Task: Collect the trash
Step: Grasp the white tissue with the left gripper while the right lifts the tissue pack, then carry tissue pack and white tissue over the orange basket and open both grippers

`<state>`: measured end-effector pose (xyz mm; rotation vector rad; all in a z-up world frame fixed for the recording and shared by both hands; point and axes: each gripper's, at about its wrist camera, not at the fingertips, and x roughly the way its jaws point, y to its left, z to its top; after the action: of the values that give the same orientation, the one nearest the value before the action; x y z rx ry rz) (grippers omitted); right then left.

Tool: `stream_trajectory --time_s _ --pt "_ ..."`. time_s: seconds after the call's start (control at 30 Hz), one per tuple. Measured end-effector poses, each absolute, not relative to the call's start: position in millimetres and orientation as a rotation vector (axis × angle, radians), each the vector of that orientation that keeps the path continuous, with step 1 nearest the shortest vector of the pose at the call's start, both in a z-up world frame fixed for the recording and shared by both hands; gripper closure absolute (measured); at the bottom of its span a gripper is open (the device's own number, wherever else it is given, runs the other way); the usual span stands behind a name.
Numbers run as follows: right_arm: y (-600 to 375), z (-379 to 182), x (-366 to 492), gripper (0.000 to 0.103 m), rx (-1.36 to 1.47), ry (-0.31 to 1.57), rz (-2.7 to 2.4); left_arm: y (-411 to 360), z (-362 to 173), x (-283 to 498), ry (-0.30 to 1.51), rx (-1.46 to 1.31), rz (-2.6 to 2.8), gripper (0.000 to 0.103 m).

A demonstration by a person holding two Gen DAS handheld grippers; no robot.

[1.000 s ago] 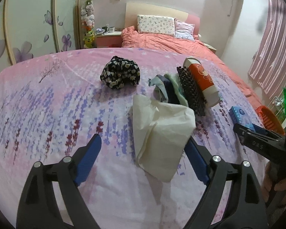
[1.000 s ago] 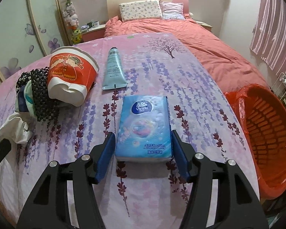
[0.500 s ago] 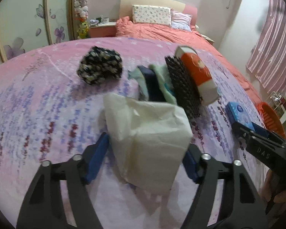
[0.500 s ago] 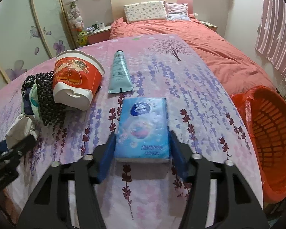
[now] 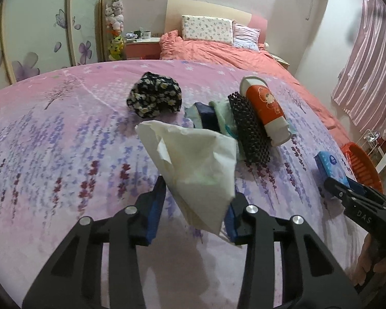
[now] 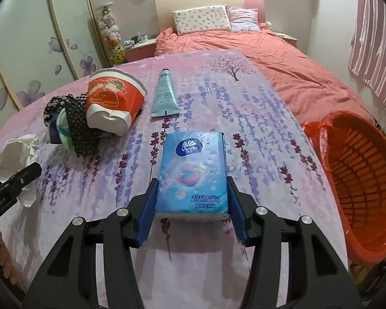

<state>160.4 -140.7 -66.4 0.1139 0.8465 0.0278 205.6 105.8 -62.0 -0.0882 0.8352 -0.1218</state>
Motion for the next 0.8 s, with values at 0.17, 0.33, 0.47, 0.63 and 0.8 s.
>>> stream_trajectory --time_s 0.17,0.33,0.47,0.63,0.8 --pt "-147.4 -52.0 152.3 0.051 0.112 0.813 0.026 104.5 -46.5 196.9 0.816 -0.075 -0.131 0.063" --pt "-160.5 -33.1 139.7 0.051 0.124 0.763 0.016 85.1 -28.9 185.6 0.791 -0.048 -0.17 0.063" --pt "-173.5 -20.6 129.2 0.051 0.123 0.721 -0.008 62.2 -17.0 179.0 0.774 -0.027 -0.215 0.063" --pt "-197.3 -8.3 117.4 0.051 0.132 0.677 -0.053 28.4 -4.3 174.7 0.757 -0.003 -0.285 0.063" --pt "-226.4 -1.1 108.1 0.051 0.164 0.644 -0.098 -10.6 5.7 171.3 0.741 0.031 -0.362 0.063"
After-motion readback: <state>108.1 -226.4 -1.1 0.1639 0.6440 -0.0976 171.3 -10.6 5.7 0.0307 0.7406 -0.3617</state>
